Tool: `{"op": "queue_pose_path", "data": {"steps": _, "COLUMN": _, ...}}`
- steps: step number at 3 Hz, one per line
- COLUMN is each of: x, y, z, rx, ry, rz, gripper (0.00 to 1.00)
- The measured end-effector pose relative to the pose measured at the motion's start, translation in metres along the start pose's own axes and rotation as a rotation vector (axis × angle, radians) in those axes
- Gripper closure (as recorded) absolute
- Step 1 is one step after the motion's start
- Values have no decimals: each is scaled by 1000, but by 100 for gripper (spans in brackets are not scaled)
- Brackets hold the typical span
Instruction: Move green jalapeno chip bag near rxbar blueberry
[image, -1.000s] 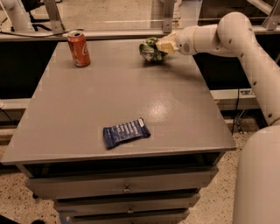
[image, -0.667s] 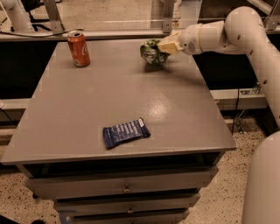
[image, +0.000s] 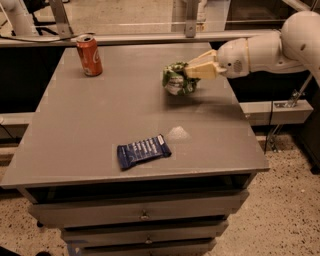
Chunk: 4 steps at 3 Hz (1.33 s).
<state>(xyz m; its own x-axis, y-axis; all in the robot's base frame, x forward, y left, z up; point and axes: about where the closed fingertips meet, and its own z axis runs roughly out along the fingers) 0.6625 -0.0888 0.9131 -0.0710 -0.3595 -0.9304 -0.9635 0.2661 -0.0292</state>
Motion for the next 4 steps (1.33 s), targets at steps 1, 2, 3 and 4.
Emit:
{"op": "queue_pose_path", "data": {"steps": 1, "x": -1, "y": 61, "z": -22, "rx": -100, "ry": -32, "rz": 45, "gripper": 100}}
{"op": "queue_pose_path", "data": {"steps": 2, "x": -3, "y": 111, "z": -30, "rx": -184, "ry": -66, "rz": 75, "gripper": 100}}
{"op": "queue_pose_path", "data": {"steps": 3, "x": 3, "y": 139, "z": -29, "rx": -237, "ry": -65, "rz": 89, "gripper": 100}}
{"op": "queue_pose_path", "data": {"steps": 4, "x": 23, "y": 159, "z": -21, "rx": -283, "ry": -29, "rz": 108, "gripper": 100}}
